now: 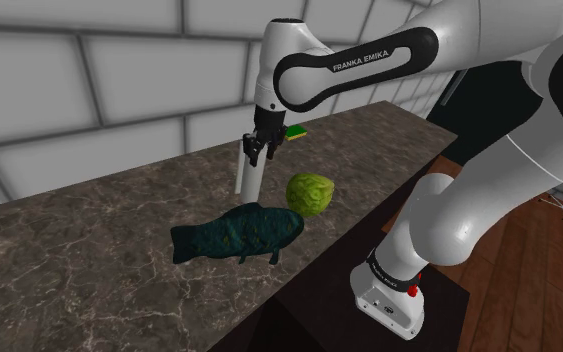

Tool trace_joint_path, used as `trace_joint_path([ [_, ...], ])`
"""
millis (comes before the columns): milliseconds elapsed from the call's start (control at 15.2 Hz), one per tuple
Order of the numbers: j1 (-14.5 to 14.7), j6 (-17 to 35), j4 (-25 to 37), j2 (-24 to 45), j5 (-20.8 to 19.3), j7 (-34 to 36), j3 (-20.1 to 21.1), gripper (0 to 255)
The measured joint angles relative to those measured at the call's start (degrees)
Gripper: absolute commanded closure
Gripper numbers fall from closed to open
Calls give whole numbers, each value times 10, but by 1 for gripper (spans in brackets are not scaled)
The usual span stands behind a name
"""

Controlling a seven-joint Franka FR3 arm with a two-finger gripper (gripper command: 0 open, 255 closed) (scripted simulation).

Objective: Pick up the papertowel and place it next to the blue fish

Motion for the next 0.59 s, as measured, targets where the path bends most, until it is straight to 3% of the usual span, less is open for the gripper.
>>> trace_joint_path([
  [66, 0, 0, 0, 0, 0, 0, 0, 255],
  [132, 0, 0, 0, 0, 0, 0, 0, 0],
  [594, 0, -9, 7, -2, 0, 0, 0, 0],
])
